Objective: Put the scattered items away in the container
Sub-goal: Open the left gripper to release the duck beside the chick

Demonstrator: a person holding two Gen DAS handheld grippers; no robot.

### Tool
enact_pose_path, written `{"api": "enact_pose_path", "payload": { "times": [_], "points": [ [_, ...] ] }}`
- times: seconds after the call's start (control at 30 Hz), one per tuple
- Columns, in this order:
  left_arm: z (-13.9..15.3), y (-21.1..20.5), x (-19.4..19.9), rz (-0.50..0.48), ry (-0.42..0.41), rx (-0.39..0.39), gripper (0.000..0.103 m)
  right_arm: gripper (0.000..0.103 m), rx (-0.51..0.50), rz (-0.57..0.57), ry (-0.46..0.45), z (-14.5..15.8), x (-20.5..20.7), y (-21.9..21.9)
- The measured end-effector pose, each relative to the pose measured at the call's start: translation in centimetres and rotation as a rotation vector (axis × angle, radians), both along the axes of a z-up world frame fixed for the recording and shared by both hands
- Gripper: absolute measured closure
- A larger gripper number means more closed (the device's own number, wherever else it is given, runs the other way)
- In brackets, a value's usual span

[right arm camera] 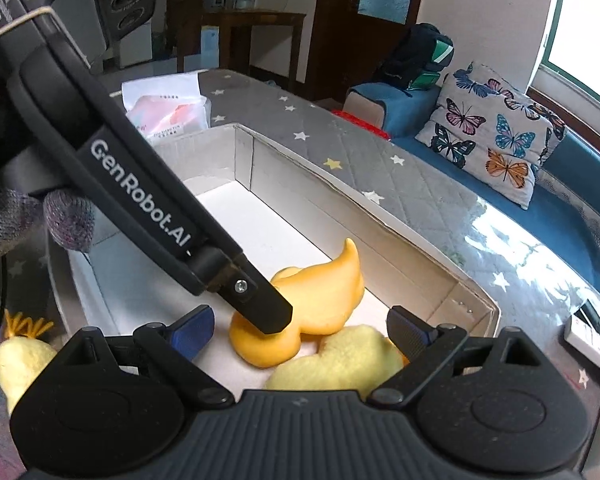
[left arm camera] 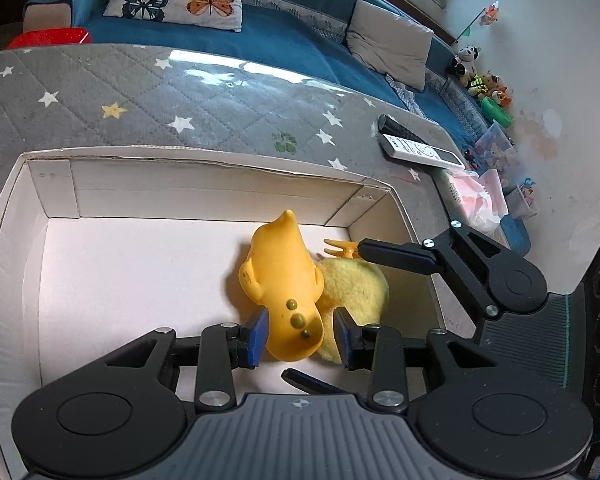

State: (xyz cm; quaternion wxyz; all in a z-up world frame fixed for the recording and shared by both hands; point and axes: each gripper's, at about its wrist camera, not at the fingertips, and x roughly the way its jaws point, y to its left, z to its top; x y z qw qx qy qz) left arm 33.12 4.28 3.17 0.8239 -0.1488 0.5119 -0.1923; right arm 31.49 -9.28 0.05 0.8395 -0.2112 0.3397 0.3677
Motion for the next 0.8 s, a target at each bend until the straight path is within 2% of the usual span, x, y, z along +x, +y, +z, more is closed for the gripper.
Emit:
{"api": "enact_pose_path", "payload": {
  "times": [0.4, 0.8],
  "points": [
    [2.9, -1.0, -3.4, -0.013, -0.112, 0.043, 0.066, 0.008, 0.081, -0.102, -0.056, 2.0, -3.2, -2.1],
    [4.3, -1.3, -8.0, -0.024, -0.180, 0.057, 0.066, 0.008, 0.116, -0.143, -0.137, 3.7, -7.7, -3.2]
  ]
}}
